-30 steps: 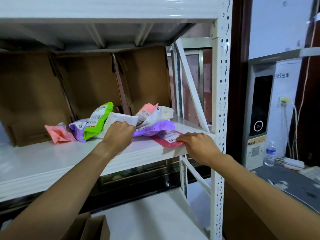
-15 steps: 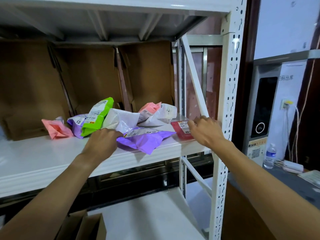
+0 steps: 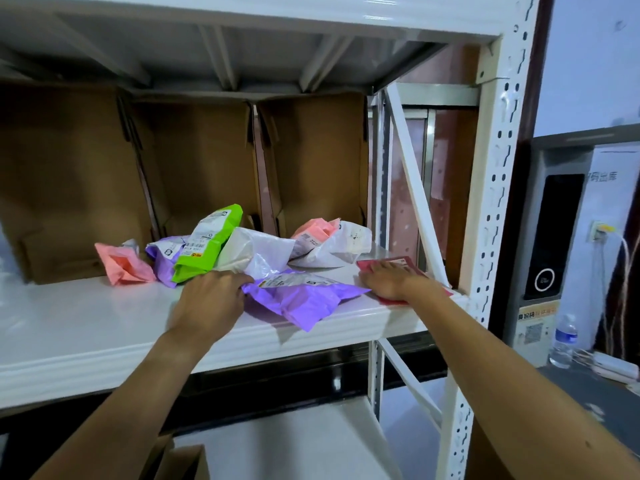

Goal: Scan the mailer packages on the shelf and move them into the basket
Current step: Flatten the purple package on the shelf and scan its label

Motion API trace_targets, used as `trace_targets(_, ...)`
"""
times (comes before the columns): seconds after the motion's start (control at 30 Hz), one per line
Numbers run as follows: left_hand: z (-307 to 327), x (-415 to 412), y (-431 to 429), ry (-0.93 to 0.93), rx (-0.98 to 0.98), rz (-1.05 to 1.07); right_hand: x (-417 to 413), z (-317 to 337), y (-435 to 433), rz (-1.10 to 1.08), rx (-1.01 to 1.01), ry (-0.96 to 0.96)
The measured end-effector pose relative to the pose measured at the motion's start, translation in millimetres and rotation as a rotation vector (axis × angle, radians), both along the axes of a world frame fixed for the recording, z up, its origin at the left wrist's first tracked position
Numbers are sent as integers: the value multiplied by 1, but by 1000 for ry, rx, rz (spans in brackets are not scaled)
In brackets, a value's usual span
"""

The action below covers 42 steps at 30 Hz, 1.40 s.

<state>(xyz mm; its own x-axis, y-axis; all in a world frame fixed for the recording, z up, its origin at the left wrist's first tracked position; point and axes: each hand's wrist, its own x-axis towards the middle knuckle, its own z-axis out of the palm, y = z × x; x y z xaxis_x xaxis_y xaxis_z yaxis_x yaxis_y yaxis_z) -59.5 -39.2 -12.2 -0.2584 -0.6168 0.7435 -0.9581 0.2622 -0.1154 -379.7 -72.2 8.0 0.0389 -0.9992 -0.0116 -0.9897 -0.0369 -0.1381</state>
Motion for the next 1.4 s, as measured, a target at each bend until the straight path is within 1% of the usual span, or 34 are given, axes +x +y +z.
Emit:
trace_targets(0.13,3,-3,4,24,37,10,-1,2,7,6,-22,-65)
trace_targets(0.2,4,-3,7,48,47,18,4,1,8,-11,-145,-137)
trace_targets(0.33,6,-5,10,89,51,33,33,-1,29,37,-502,-370)
trace_targets(0.37,5,-5,11,92,54,40,41,-2,36,56,-562,-397)
trace_targets(0.4,6,-6,11,99,72,50,49,-1,44,85,-580,-421)
trace_targets(0.43,6,-4,12,111,91,65,56,-2,48,145,-545,-466)
trace_targets(0.47,6,-5,12,115,120,75,61,-2,54,205,-455,-498)
trace_targets(0.53,8,-3,14,126,169,65,70,-5,59,283,-327,-469)
trace_targets(0.67,14,4,17,126,254,-24,79,-8,72,278,-380,-313)
trace_targets(0.7,17,3,19,149,272,-56,81,-9,76,256,-387,-280)
trace_targets(0.77,25,-6,29,262,286,-138,89,-15,83,203,-419,-214)
trace_targets(0.83,31,-26,41,317,280,-178,101,-18,91,149,-441,-186)
trace_targets(0.9,29,-46,45,295,357,-129,113,-19,97,109,-429,-195)
trace_targets(1.0,15,-58,39,282,695,-39,122,-16,101,110,-393,-198)
trace_targets(1.03,10,-58,35,288,727,-52,121,-14,101,129,-376,-198)
trace_targets(1.13,1,-56,34,203,694,-84,113,-10,94,156,-378,-320)
trace_targets(1.2,2,-54,37,154,682,-88,107,-7,89,142,-489,-391)
trace_targets(1.27,2,-53,32,115,696,-109,105,-4,84,153,-573,-402)
trace_targets(1.4,2,-51,21,40,716,-174,111,6,72,242,-466,-378)
